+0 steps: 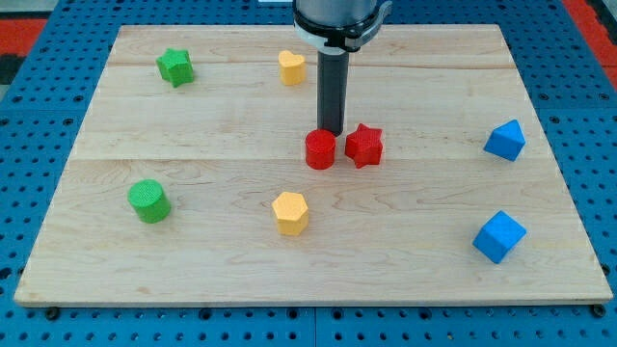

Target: Tap the red star above

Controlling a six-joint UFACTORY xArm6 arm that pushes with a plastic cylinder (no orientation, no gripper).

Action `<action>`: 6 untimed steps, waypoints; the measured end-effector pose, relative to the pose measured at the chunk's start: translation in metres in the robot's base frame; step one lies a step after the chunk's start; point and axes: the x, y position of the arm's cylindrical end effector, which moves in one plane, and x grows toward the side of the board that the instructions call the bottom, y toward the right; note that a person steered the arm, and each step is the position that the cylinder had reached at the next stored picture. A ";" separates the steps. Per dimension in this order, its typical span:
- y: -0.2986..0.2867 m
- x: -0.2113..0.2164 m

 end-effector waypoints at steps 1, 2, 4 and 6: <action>-0.002 0.000; -0.002 -0.012; 0.045 -0.015; 0.061 -0.010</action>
